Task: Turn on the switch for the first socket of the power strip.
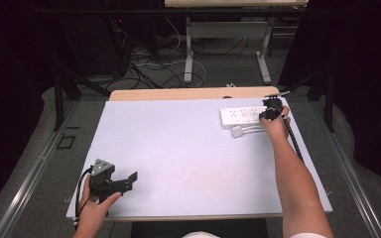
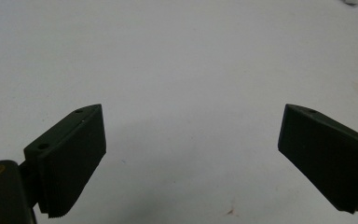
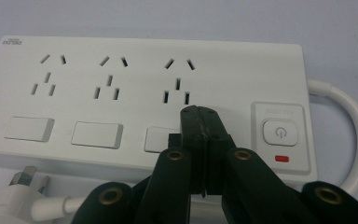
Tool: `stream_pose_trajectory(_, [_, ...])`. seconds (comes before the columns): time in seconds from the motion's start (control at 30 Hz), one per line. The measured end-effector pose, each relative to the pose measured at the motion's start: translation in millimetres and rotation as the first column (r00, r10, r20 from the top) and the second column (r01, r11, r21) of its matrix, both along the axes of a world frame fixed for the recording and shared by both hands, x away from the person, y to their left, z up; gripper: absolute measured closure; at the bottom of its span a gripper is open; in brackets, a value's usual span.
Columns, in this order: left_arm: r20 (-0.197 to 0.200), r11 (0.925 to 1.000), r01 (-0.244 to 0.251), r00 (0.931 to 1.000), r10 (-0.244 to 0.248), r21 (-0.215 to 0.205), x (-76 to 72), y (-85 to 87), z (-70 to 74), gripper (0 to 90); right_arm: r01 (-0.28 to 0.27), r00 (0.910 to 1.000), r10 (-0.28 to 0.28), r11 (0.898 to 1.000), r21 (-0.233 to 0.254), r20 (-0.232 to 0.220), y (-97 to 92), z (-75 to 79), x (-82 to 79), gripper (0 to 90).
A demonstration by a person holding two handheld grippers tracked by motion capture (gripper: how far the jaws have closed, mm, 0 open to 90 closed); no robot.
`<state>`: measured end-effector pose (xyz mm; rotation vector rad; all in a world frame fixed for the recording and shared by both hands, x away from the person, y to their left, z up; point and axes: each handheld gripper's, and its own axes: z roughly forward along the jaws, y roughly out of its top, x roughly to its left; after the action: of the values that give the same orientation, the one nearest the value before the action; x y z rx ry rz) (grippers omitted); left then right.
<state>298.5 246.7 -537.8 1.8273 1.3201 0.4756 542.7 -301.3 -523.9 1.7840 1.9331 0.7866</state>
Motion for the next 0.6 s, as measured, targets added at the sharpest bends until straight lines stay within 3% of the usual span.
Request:
stream_pose_trajectory(0.27, [-0.003, 1.0, 0.0, 1.0, 0.0, 0.0, 0.5, -0.8, -0.1, 7.5, 0.005, 1.0, -0.005, 1.0, -0.003, 0.003, 0.9, 0.1, -0.8, 89.7])
stream_pose_trajectory(0.6, [-0.001, 1.0, 0.0, 1.0, 0.0, -0.004, 1.0, -1.6, -0.5, 7.6, 0.005, 0.9998, -0.005, 1.0, 0.009, -0.02, -3.2, 1.8, -1.7, 78.8])
